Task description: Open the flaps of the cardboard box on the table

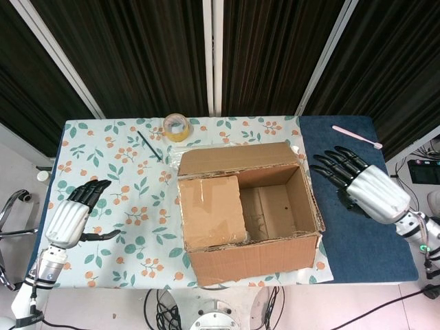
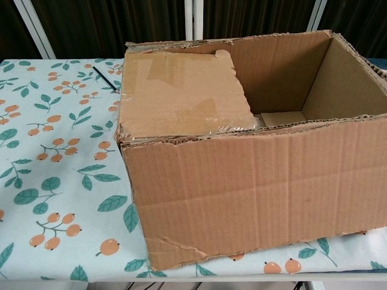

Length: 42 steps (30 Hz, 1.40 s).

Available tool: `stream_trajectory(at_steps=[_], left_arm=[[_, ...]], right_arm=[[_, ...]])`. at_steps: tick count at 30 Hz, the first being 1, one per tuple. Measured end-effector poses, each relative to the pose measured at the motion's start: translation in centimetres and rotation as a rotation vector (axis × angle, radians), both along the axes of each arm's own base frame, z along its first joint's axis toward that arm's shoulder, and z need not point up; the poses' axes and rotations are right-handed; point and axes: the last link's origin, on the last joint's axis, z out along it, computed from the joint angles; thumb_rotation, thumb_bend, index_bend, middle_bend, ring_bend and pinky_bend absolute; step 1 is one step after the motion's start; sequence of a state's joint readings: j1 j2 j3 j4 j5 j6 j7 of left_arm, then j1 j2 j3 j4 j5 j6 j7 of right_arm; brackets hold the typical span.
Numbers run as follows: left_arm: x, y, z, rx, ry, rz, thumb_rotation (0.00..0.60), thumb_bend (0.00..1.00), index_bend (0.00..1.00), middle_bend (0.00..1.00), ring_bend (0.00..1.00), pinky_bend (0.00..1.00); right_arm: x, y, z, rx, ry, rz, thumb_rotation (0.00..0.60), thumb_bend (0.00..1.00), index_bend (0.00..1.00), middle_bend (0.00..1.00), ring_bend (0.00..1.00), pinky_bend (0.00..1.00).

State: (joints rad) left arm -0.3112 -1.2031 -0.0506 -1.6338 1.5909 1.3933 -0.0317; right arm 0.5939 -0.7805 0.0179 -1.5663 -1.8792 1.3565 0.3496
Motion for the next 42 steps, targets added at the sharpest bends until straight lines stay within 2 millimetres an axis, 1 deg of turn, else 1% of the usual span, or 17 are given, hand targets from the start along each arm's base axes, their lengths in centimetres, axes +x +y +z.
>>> stream_trajectory(at_steps=[1, 2, 4, 5, 8, 13, 16, 19, 28, 34, 35, 38, 42], left_arm=[[-0.1, 0.0, 0.0, 0.002, -0.002, 0.001, 0.361, 0.00, 0.09, 0.12, 0.10, 0.20], [-0.2, -0.1, 0.1, 0.003, -0.004, 0.001, 0.360, 0.00, 0.09, 0.12, 0.10, 0.20], [-0.5, -0.1, 0.1, 0.006, -0.009, 0.005, 0.362, 0.00, 0.09, 0.12, 0.10, 0.20], [-0.6, -0.2, 0.2, 0.008, -0.010, 0.007, 0.363, 0.00, 0.09, 0.12, 0.10, 0.20], [-1.1, -0.2, 0.3, 0.014, -0.015, 0.015, 0.361, 0.00, 0.09, 0.12, 0.10, 0.20], [-1.9, -0.2, 0.6, 0.026, -0.030, 0.029, 0.357, 0.00, 0.09, 0.12, 0.10, 0.20], [-2.4, -0.1, 0.7, 0.032, -0.034, 0.033, 0.358, 0.00, 0.09, 0.12, 0.10, 0.20], [-2.8, -0.1, 1.0, 0.035, -0.031, 0.036, 0.357, 0.00, 0.09, 0.12, 0.10, 0.20], [-3.7, -0.2, 2.1, 0.068, -0.033, 0.049, 0.354, 0.00, 0.09, 0.11, 0.10, 0.20], [-4.2, -0.4, 2.7, 0.076, -0.012, 0.074, 0.351, 0.00, 0.09, 0.11, 0.10, 0.20], [-4.3, -0.5, 2.7, 0.076, -0.012, 0.077, 0.353, 0.00, 0.09, 0.11, 0.10, 0.20], [-4.4, -0.6, 2.9, 0.076, -0.012, 0.080, 0.351, 0.00, 0.09, 0.11, 0.10, 0.20], [-4.5, -0.8, 3.2, 0.082, -0.011, 0.079, 0.350, 0.00, 0.09, 0.11, 0.10, 0.20]], right_arm=[[0.6, -0.2, -0.8, -0.005, 0.017, 0.018, 0.600, 0.22, 0.00, 0.00, 0.00, 0.00], [1.0, -0.3, -1.4, -0.010, 0.031, 0.033, 0.600, 0.12, 0.00, 0.00, 0.00, 0.00], [1.9, -0.6, -2.7, -0.022, 0.065, 0.064, 0.600, 0.04, 0.00, 0.00, 0.00, 0.00], [2.6, -0.8, -3.7, -0.029, 0.088, 0.085, 0.600, 0.02, 0.00, 0.00, 0.00, 0.00], [4.4, -1.5, -6.8, -0.029, 0.123, 0.128, 0.600, 0.00, 0.00, 0.00, 0.00, 0.00], [7.1, -2.3, -11.7, -0.006, 0.095, 0.162, 0.600, 0.00, 0.00, 0.00, 0.00, 0.00], [8.0, -2.5, -14.3, 0.021, 0.057, 0.152, 0.600, 0.02, 0.00, 0.00, 0.00, 0.00], [8.4, -2.9, -16.3, 0.040, 0.047, 0.138, 0.600, 0.02, 0.00, 0.00, 0.00, 0.00], [8.5, -3.7, -19.5, 0.042, 0.051, 0.140, 0.600, 0.02, 0.00, 0.00, 0.00, 0.00], [8.9, -3.5, -21.6, 0.069, 0.005, 0.145, 0.600, 0.09, 0.00, 0.00, 0.00, 0.00], [9.0, -3.5, -21.8, 0.067, -0.008, 0.148, 0.600, 0.12, 0.00, 0.00, 0.00, 0.00], [9.3, -3.6, -22.3, 0.049, -0.064, 0.164, 0.600, 0.17, 0.00, 0.00, 0.00, 0.00], [9.9, -3.6, -22.6, 0.026, -0.168, 0.188, 0.600, 0.20, 0.00, 0.00, 0.00, 0.00]])
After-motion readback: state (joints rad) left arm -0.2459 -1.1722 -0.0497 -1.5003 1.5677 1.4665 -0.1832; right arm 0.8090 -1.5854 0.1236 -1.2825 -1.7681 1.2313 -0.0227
